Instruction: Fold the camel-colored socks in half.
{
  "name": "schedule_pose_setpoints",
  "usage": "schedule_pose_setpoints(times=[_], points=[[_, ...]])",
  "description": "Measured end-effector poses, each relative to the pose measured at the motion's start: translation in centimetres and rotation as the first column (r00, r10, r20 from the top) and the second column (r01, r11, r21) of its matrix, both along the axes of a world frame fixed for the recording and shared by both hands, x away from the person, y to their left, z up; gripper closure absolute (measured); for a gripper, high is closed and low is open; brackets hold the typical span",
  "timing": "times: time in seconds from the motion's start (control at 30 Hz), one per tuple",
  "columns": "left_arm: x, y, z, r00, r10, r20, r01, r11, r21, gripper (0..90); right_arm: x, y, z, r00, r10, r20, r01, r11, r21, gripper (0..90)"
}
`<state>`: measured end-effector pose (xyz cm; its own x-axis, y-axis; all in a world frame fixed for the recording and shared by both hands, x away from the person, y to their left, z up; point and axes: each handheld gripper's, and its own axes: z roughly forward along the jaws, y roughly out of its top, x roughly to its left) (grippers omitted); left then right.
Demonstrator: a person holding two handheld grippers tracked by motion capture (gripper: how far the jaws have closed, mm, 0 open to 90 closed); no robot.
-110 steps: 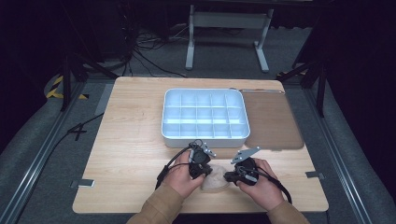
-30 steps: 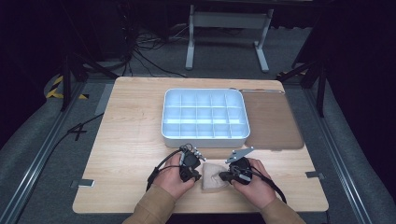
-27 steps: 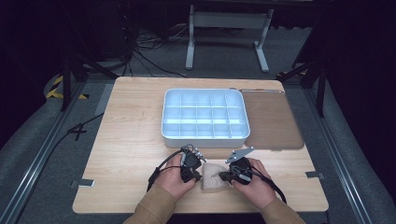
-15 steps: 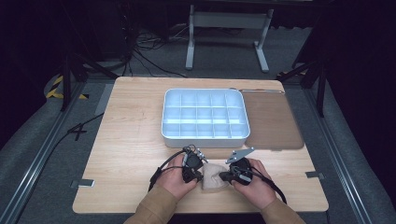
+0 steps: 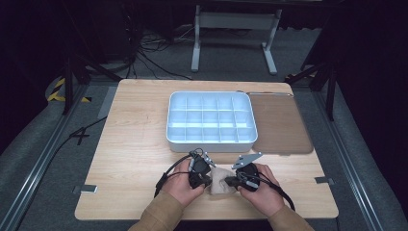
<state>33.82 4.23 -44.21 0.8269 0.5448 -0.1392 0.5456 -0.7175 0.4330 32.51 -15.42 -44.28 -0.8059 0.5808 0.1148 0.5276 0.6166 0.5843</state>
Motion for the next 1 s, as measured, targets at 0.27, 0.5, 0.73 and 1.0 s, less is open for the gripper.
schedule_pose_setpoints(times=[0.27,0.5,0.73,1.0], points=[[-0.2,-0.3,0.2,0.9999,-0.009,0.014,0.009,0.9999,-0.013,83.1,0.1,0.7,-0.8,0.9997,0.020,-0.010,-0.021,0.999,-0.029,89.2],[-1.0,-1.3,1.1,0.9954,-0.071,0.064,0.074,0.9963,-0.045,83.6,0.0,1.2,-0.9,0.9993,0.032,-0.019,-0.033,0.999,-0.025,89.3],[-1.2,-1.3,1.3,0.9932,-0.086,0.078,0.089,0.9955,-0.034,84.0,-0.2,1.6,-1.0,0.9987,0.049,-0.009,-0.050,0.999,-0.021,89.4],[-1.2,-1.3,1.3,0.9940,-0.086,0.069,0.087,0.9961,-0.013,83.8,-0.3,1.8,-1.0,0.9971,0.076,0.007,-0.076,0.997,-0.016,89.5]])
